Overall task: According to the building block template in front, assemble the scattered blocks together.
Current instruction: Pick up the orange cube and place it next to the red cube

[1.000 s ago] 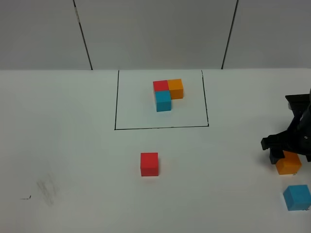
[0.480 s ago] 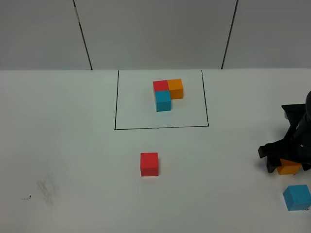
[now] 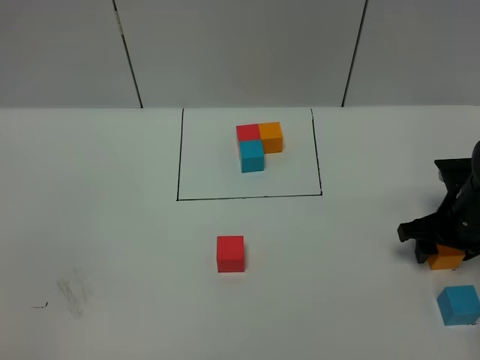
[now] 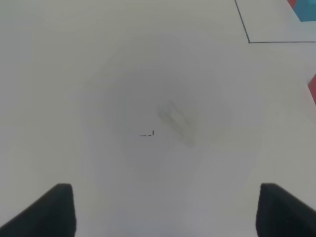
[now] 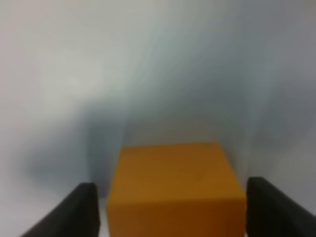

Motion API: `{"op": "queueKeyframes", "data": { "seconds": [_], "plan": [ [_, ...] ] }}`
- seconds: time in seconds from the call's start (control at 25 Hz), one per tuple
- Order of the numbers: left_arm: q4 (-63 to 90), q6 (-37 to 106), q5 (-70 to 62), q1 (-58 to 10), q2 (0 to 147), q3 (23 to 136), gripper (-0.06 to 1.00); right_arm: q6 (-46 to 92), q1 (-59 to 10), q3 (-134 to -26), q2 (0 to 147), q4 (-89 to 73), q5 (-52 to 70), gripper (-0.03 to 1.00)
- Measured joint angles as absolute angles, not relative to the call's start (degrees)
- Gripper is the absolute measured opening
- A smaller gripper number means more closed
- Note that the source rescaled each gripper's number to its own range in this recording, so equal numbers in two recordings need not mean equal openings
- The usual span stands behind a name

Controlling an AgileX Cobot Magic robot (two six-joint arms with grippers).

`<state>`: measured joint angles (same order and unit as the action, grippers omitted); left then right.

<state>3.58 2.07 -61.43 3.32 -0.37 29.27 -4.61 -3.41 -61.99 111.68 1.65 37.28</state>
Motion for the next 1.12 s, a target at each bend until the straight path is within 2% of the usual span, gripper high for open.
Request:
{"op": "queueKeyframes", "data": {
  "seconds": [0.32, 0.88, 1.12],
  "plan": [
    [3.58, 2.07, -61.43, 3.32, -0.37, 29.27, 0.79, -4.61, -3.41, -61.99, 111.68, 1.65, 37.23, 0.01],
    [3.58, 2.07, -61.43, 3.32, -0.37, 29.27, 0.79, -4.61, -3.41, -61.99, 111.56, 1.55, 36.71, 0.00],
    [3.58, 2.07, -61.43, 3.32, -0.37, 29.27, 0.79, -4.61, -3.41, -61.99, 107.72, 1.43, 41.69, 0.00]
  ]
}}
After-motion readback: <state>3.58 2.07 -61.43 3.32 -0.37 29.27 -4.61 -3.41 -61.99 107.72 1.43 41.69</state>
